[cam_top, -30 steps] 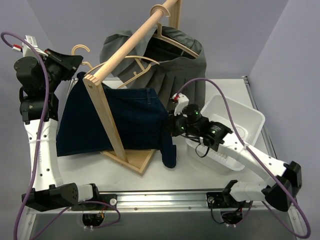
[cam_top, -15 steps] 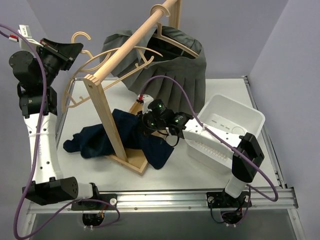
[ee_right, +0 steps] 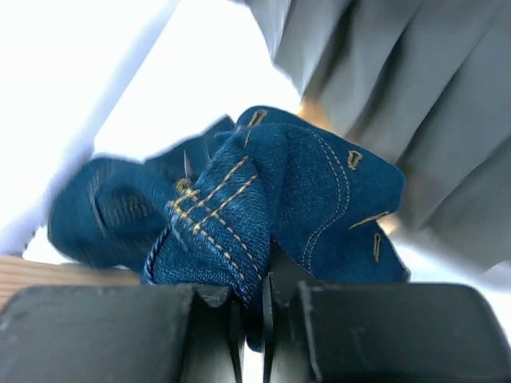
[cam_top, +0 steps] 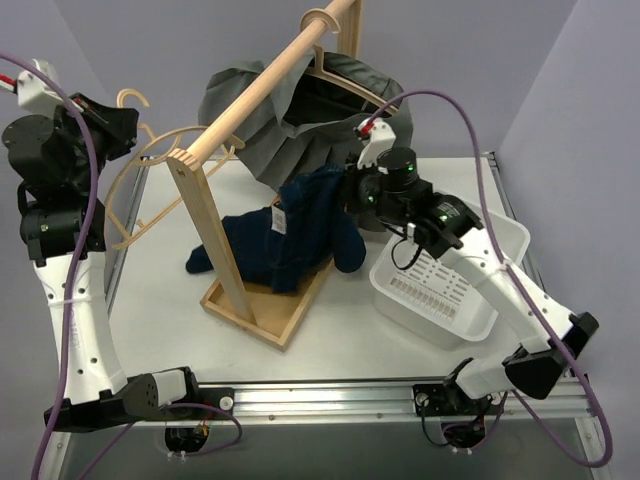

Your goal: Remove the skirt from the hanger

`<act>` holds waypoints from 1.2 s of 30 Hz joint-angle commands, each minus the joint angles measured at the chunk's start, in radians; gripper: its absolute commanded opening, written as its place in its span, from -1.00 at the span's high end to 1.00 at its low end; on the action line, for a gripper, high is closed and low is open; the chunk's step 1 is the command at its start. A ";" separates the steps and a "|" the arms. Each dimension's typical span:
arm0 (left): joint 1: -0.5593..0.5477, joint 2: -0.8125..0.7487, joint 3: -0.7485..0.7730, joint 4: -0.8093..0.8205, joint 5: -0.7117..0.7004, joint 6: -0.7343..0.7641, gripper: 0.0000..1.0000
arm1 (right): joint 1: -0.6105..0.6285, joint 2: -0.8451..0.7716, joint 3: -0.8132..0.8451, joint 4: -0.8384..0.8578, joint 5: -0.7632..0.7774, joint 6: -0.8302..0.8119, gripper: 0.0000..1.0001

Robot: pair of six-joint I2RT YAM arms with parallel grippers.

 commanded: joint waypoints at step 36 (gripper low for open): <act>-0.144 0.036 -0.225 0.000 0.079 0.073 0.95 | 0.004 -0.070 0.753 0.083 0.880 -0.684 1.00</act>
